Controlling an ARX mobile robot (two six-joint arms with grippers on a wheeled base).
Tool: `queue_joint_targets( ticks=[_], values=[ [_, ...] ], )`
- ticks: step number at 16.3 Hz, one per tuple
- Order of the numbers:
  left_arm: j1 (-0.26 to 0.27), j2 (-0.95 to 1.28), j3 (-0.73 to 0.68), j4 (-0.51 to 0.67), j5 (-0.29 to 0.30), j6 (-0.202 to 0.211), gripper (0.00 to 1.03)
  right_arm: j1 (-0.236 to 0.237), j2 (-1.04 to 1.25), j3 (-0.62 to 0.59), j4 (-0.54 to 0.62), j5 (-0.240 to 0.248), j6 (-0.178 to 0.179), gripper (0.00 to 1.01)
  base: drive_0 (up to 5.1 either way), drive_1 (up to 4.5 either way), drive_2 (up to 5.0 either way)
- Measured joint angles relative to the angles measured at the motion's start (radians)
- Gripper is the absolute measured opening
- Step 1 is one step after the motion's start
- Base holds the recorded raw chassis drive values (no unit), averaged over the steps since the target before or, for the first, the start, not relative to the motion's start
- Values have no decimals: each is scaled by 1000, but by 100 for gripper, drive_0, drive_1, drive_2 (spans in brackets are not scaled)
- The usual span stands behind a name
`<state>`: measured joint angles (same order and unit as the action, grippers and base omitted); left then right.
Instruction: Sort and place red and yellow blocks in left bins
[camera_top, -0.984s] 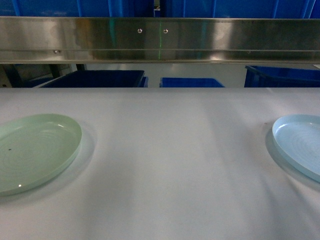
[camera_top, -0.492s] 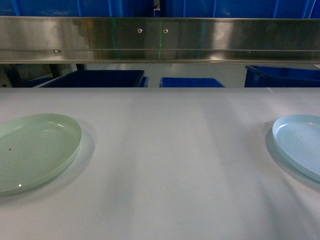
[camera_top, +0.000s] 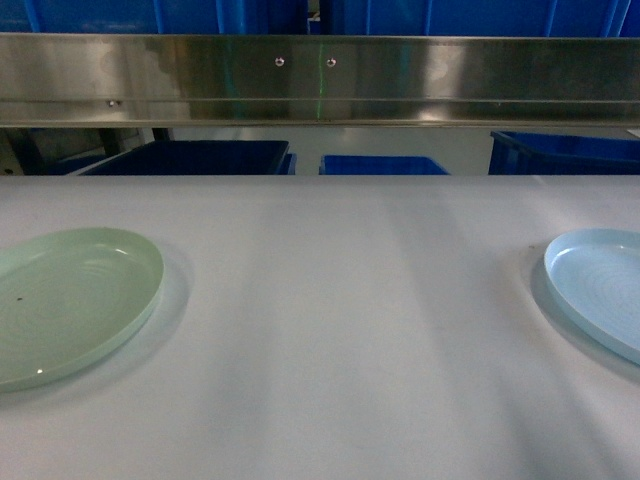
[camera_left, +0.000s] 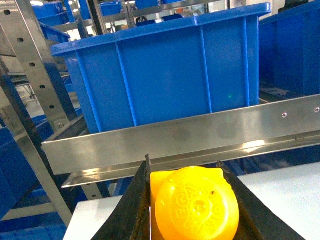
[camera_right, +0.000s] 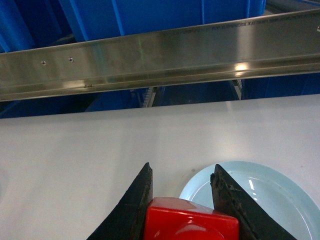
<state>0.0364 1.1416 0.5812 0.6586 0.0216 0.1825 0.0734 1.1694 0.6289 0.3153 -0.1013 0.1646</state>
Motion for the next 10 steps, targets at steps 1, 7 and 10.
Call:
queue_joint_targets(
  ticks=[1,7,10],
  values=[
    [0,0,0,-1,-1,-3,27,0,-2,0,0,0,0,29,0,0,0],
    [11,0,1,0,-11,-37,27,4,3,5,-18,-18,28,29,0,0,0],
    [20,6,5,8,-11,-48,27,4,14,5,-5,-13,31,29,0,0,0]
  ],
)
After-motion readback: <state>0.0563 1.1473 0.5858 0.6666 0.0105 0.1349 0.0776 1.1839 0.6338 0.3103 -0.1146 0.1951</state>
